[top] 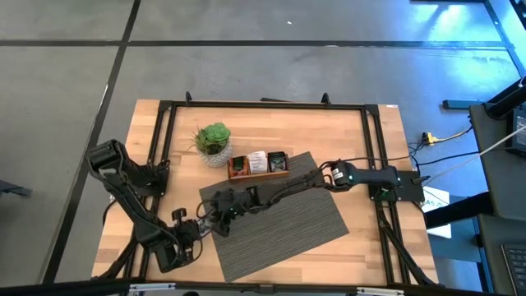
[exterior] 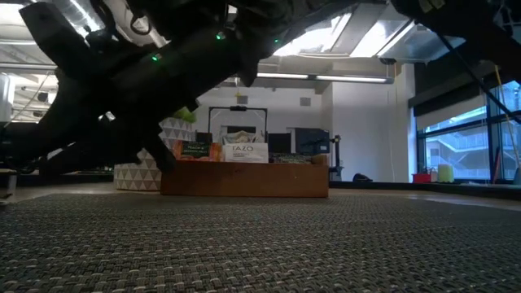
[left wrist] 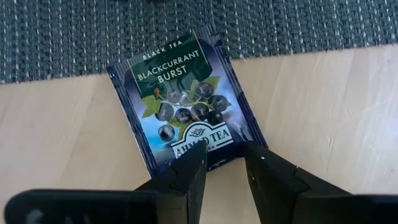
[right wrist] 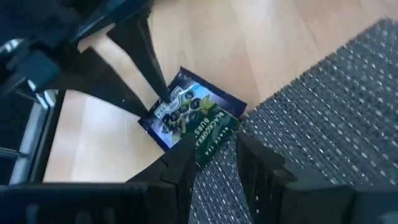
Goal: Pick & Place Tea
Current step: Put the black tea bag into the right slot of the wooden organizer
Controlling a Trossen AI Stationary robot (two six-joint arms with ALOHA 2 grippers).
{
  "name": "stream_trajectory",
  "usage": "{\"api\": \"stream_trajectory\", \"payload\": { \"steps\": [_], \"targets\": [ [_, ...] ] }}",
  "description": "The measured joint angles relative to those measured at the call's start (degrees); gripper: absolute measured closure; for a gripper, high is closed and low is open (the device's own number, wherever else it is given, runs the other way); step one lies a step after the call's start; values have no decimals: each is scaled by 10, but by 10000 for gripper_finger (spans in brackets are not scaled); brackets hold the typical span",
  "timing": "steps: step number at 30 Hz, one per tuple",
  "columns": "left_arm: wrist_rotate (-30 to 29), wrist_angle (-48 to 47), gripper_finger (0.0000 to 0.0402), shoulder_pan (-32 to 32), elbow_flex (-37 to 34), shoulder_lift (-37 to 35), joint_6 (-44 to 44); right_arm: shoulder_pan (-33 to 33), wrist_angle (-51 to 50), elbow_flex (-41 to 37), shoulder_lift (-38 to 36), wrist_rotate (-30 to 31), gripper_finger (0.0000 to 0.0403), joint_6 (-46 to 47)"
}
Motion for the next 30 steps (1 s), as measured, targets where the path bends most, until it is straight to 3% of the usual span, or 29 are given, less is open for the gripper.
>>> {"api": "stream_trajectory", "payload": {
  "steps": [10, 18, 23, 27, 30],
  "targets": [
    [-17, 2, 292, 0, 0, 0, 0, 1, 7, 1, 7, -14, 278, -13],
    [-31, 2, 292, 4, 1, 0, 24, 2, 10, 1, 7, -16, 202, 22],
    [-31, 2, 292, 12, 1, 0, 26, 4, 2, 1, 7, -46, 166, 6],
    [-31, 2, 292, 14, 1, 0, 26, 10, -11, -3, 7, 2, 161, 30],
    [-31, 2, 292, 14, 1, 0, 26, 9, -24, -3, 7, 3, 166, 36]
  ]
}}
